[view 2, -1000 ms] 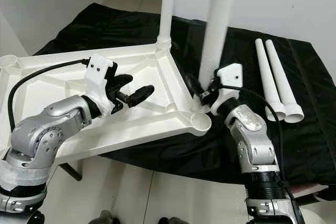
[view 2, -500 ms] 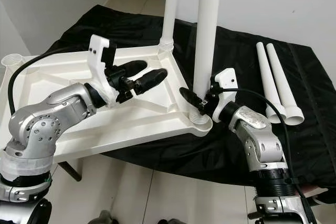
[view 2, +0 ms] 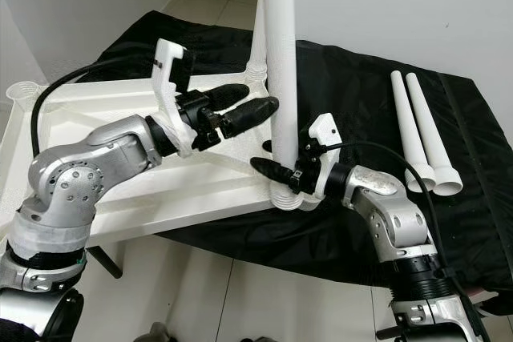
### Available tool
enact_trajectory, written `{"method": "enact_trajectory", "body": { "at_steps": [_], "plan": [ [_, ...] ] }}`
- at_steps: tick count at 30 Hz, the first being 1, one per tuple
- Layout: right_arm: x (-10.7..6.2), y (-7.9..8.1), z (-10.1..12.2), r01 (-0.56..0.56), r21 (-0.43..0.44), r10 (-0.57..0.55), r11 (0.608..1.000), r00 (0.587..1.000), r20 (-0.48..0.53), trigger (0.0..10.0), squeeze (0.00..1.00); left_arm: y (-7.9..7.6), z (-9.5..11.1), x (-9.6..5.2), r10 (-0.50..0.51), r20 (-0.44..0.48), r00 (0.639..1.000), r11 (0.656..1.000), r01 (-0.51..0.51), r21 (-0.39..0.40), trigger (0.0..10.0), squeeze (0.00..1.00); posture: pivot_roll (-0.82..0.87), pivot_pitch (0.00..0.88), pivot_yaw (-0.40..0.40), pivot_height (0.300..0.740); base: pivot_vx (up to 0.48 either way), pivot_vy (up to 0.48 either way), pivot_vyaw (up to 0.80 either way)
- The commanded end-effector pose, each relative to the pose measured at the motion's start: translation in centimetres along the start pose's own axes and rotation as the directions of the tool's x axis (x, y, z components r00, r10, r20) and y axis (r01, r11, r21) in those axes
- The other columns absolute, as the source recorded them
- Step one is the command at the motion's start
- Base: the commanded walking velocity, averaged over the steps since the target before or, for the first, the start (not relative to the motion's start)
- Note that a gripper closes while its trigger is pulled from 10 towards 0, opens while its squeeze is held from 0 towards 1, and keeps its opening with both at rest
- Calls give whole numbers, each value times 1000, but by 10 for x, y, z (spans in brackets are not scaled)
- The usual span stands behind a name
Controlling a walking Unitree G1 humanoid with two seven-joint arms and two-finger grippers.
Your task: Building children table
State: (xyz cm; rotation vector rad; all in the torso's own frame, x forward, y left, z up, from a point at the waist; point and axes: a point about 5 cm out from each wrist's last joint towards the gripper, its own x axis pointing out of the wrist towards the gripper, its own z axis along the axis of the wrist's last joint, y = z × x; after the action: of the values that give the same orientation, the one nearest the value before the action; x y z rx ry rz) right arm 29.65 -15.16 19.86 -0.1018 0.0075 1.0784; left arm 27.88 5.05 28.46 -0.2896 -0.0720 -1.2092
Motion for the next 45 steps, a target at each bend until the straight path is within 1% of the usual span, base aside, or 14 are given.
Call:
{"method": "enact_trajectory", "body": {
  "at_steps": [1, 2, 4, 13, 17, 18, 21, 22, 34, 38, 42, 43, 44, 45],
  "plan": [
    [1, 2, 7, -38, -20, 38, 999, 999, -1, 10000, 0, -27, 6, 1, -435, 9, 900, 900, 435, 22, 10000, 0, 59, 29, -91, 740, 0, 0, 0],
    [2, 4, 6, -60, -21, 60, 998, 998, -11, 10000, 0, -29, 8, 2, -455, 7, 890, 890, 455, 30, 10000, 0, 54, 29, -86, 740, 0, 0, 0],
    [4, 8, 5, -105, -12, 104, 994, 994, -23, 10000, 0, -29, 9, 5, -462, 4, 887, 887, 462, 31, 10000, 0, 53, 28, -84, 740, 0, 0, 0],
    [6, 19, 1, -182, 14, 183, 983, 982, -45, 10000, 0, -31, 16, 9, -488, 28, 873, 873, 487, 41, 10000, 0, 54, 19, -84, 740, 0, 0, 0],
    [6, 21, 0, -194, 21, 195, 981, 979, -51, 10000, 0, -30, 18, 9, -506, 55, 861, 862, 507, -8, 10000, 0, 52, 13, -84, 740, 0, 0, 0],
    [6, 22, 0, -196, 24, 197, 980, 979, -51, 10000, 0, -29, 20, 9, -503, 70, 862, 863, 505, -15, 2863, 0, 51, 12, -84, 740, 0, 0, 0],
    [6, 22, 0, -197, 26, 198, 980, 979, -51, 10000, 0, -29, 22, 9, -499, 79, 863, 865, 501, -16, 2863, 0, 51, 12, -84, 740, 0, 0, 0],
    [6, 22, 0, -197, 29, 198, 980, 979, -49, 10000, 0, -29, 23, 9, -501, 91, 861, 863, 505, -20, 0, 0, 52, 12, -88, 740, 0, 0, 0],
    [1, 22, 0, -180, 54, 182, 982, 983, -39, 10000, 0, -29, 28, 8, -511, 103, 853, 857, 515, -22, 0, 0, 48, 16, -83, 740, 0, 0, 0],
    [1, 21, 0, -174, 58, 176, 983, 984, -38, 10000, 0, -28, 29, 9, -503, 99, 858, 862, 507, -18, 0, 0, 47, 20, -83, 740, 0, 0, 0],
    [1, 21, 0, -159, 65, 162, 985, 986, -38, 10000, 0, -24, 29, 10, -472, 76, 878, 881, 473, 2, 0, 0, 41, 26, -82, 740, 0, 0, 0],
    [0, 20, 0, -150, 64, 152, 987, 988, -36, 10000, 0, -22, 28, 12, -445, 48, 894, 895, 446, -4, 9765, 0, 38, 26, -80, 740, 0, 0, 0],
    [0, 20, 0, -150, 64, 152, 987, 988, -36, 10000, 0, -22, 28, 12, -445, 48, 894, 895, 446, -4, 9765, 0, 38, 26, -80, 740, 0, 0, 0],
    [0, 20, 1, -143, 64, 145, 988, 989, -33, 10000, 0, -20, 28, 13, -417, 28, 908, 909, 418, -17, 10000, 0, 37, 26, -80, 740, 0, 0, 0]
  ]
}}
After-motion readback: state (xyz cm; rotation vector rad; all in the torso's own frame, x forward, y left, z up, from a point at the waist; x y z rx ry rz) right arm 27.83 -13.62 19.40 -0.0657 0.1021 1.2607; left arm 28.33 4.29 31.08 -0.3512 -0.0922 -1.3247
